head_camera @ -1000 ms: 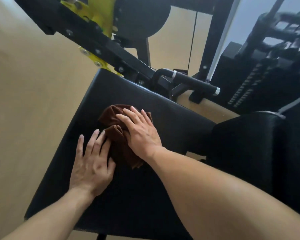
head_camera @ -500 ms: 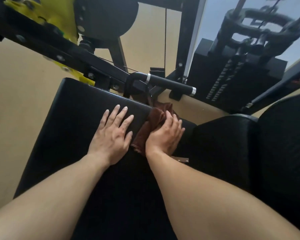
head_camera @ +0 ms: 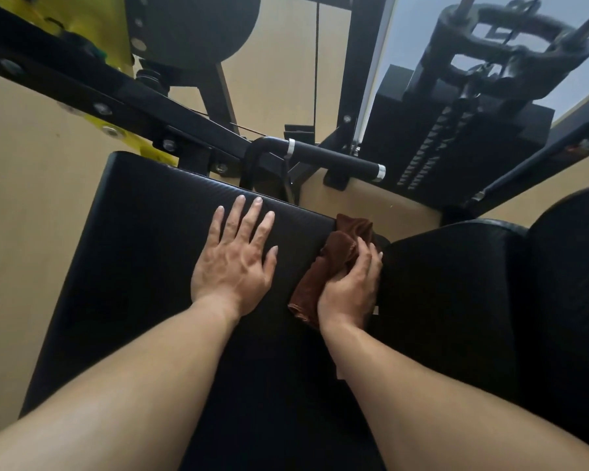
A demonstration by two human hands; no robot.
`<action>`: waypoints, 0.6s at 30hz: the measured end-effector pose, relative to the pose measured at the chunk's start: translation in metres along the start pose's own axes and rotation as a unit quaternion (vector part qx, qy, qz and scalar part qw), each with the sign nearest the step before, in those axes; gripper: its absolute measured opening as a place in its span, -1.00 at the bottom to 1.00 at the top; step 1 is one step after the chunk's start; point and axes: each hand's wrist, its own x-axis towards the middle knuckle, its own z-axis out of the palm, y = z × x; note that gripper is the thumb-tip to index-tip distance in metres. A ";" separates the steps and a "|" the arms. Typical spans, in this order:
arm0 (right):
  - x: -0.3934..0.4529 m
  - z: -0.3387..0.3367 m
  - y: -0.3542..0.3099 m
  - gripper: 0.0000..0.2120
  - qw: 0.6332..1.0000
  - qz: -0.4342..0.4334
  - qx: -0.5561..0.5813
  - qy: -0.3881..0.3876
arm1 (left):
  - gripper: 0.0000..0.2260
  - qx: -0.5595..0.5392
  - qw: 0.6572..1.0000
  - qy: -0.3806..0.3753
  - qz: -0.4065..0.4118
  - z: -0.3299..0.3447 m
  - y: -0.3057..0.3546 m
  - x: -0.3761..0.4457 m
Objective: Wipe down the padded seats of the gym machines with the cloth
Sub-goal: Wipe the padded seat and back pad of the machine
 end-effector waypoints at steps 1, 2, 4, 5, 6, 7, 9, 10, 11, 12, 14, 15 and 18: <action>0.003 0.001 -0.001 -0.50 1.000 -0.006 -0.003 -0.001 | -0.44 0.004 1.000 0.003 -0.001 0.000 0.001 0.000; 0.006 0.002 -0.003 -0.52 1.000 -0.013 -0.007 -0.001 | -0.44 0.006 1.000 0.004 -0.001 0.001 0.001 0.000; 0.016 0.004 -0.009 -0.54 0.999 -0.041 -0.025 -0.003 | -0.44 0.011 1.000 0.002 -0.002 0.001 0.002 0.001; 0.020 0.004 -0.015 -0.56 0.997 -0.064 -0.030 -0.015 | -0.44 0.015 1.000 0.003 -0.002 0.001 0.002 0.001; 0.025 0.005 -0.025 -0.57 0.994 -0.094 -0.025 -0.042 | -0.44 0.016 1.000 0.005 -0.003 0.001 0.001 0.001; 0.030 0.005 -0.037 -0.58 0.987 -0.137 -0.014 -0.082 | -0.43 0.013 1.000 0.008 -0.003 0.000 0.001 0.000; 0.034 0.007 -0.059 -0.59 0.957 -0.237 0.001 -0.166 | -0.42 -0.010 1.000 0.015 -0.002 -0.001 0.002 -0.001; 0.034 0.008 -0.065 -0.59 0.943 -0.270 -0.004 -0.194 | -0.41 -0.023 1.000 0.016 -0.001 -0.002 0.003 -0.002; 0.034 0.010 -0.067 -0.59 0.936 -0.282 -0.015 -0.209 | -0.41 -0.031 0.999 0.017 -0.003 -0.002 0.003 -0.002; 0.033 0.010 -0.064 -0.58 0.940 -0.271 -0.032 -0.206 | -0.41 -0.031 0.999 0.015 -0.005 -0.002 0.002 -0.001; 0.028 0.005 -0.049 -0.53 0.969 -0.182 -0.062 -0.153 | -0.41 -0.017 1.000 0.014 -0.008 -0.001 0.002 -0.001; 0.026 0.000 -0.042 -0.50 0.985 -0.113 -0.068 -0.114 | -0.42 -0.011 1.000 0.015 -0.009 -0.001 0.002 -0.001; 0.016 -0.016 -0.024 -0.40 0.994 -0.002 -0.083 -0.064 | -0.43 -0.007 1.000 0.013 -0.009 0.000 0.001 -0.001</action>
